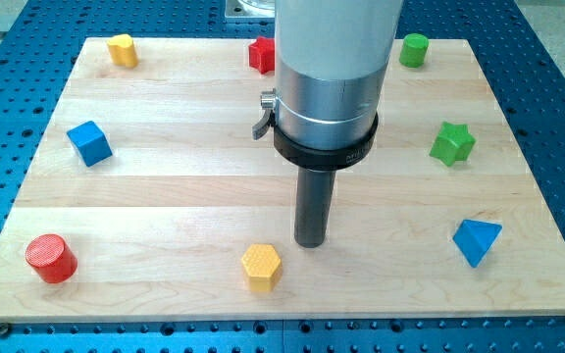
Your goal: Move the yellow hexagon diagonal to the heart
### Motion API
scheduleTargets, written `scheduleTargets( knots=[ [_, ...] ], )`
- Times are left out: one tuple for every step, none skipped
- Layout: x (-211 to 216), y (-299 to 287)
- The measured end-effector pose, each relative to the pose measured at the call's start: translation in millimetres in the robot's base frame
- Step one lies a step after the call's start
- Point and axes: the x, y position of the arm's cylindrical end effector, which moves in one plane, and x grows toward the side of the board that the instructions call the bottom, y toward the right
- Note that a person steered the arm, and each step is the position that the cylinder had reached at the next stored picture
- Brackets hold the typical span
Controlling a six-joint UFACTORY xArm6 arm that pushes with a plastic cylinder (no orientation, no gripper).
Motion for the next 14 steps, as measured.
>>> scheduleTargets(
  knots=[
    [0,0],
    [0,0],
    [4,2],
    [25,25],
    [58,-5],
    [56,-99],
    [6,-127],
    [-43,-128],
    [-6,-125],
    [5,-144],
    [4,-164],
    [-5,-184],
    [-30,-191],
    [-57,-192]
  ],
)
